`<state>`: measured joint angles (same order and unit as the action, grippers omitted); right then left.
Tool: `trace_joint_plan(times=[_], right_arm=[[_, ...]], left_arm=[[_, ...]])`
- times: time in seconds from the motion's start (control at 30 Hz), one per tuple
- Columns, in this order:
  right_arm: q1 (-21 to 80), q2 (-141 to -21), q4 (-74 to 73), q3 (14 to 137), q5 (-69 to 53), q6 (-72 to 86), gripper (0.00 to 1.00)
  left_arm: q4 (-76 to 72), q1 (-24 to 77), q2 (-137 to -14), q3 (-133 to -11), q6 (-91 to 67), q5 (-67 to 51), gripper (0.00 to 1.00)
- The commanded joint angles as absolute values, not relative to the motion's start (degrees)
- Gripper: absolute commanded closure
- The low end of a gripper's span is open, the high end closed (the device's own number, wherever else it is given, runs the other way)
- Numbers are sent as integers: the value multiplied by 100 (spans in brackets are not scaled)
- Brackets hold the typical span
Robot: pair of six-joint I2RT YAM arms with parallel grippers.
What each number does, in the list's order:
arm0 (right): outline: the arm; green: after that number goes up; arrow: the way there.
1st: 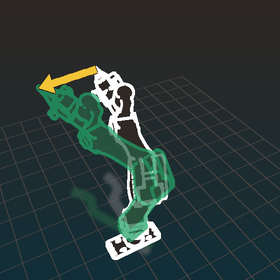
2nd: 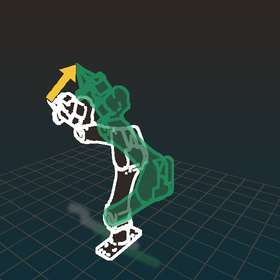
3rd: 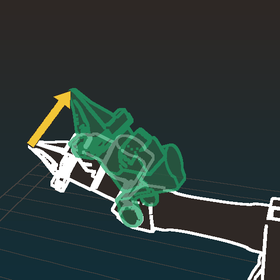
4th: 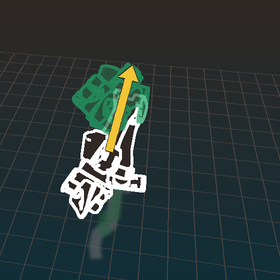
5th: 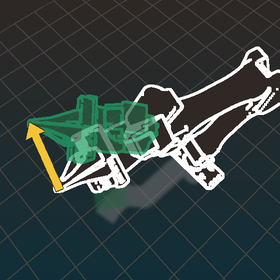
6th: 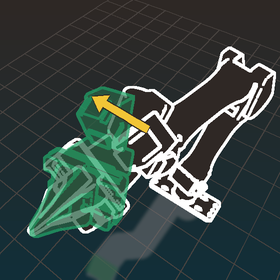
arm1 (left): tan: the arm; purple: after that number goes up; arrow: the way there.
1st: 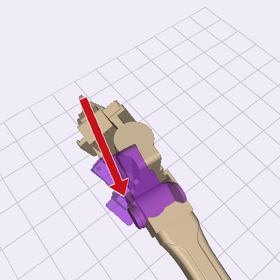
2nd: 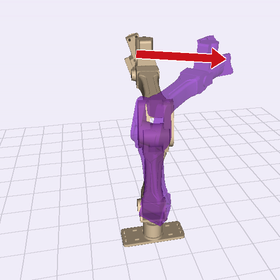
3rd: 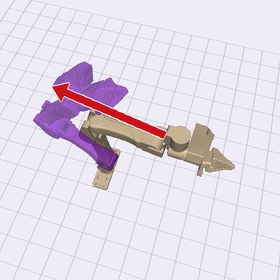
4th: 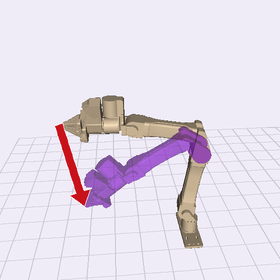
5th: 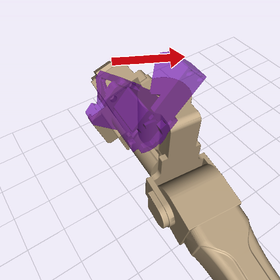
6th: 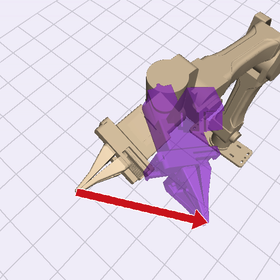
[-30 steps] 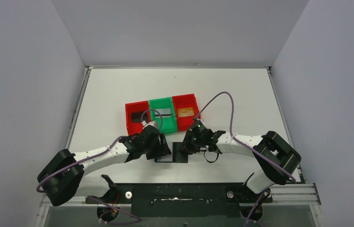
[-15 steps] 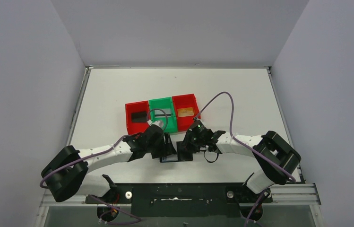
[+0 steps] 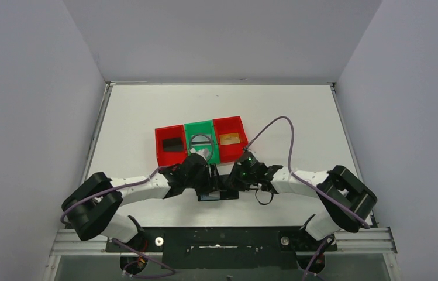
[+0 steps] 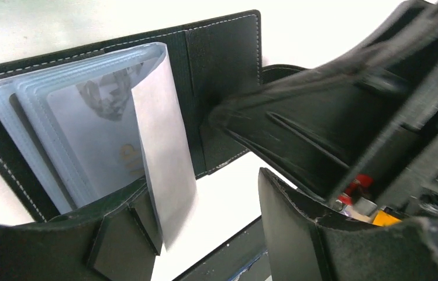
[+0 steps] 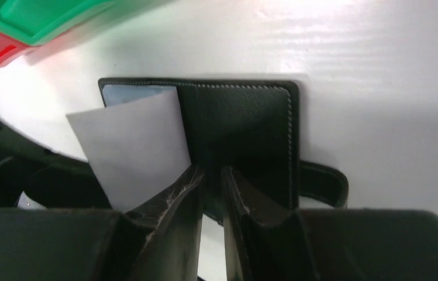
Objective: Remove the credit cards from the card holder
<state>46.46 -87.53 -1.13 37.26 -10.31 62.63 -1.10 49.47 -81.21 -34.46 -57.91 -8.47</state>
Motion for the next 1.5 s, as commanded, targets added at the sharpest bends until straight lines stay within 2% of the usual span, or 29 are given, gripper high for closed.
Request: trace_joint_plan(times=[0.0, 0.33, 0.53, 0.63, 0.97, 1.27, 1.4, 1.47], right_arm=[[4599, -7808, 49, 3463, -436, 6367, 80], [4455, -6079, -992, 3043, 875, 6764, 78], [4241, -5890, -901, 2829, 515, 6766, 80], [4144, -6049, -519, 2809, 70, 6619, 83], [3982, -7232, 211, 3330, -1204, 6049, 87], [3952, -8371, 540, 3648, -1944, 5817, 88], [3948, -8618, 203, 3618, -1751, 5792, 88], [3959, -8739, 154, 3566, -1743, 5799, 88]], left_arm=[[-800, 4984, -8297, -3739, -5775, -1055, 45], [-1190, 5048, -9112, -4343, -5539, -1636, 45], [-1084, 5211, -9570, -4380, -5661, -1448, 51], [-1072, 5229, -9534, -4234, -5723, -1378, 56], [-790, 5280, -8990, -3824, -5786, -968, 62], [-569, 5311, -8764, -3634, -5727, -881, 63], [-118, 5317, -8137, -3589, -5658, -520, 64], [97, 5290, -7701, -3543, -5669, -209, 60]])
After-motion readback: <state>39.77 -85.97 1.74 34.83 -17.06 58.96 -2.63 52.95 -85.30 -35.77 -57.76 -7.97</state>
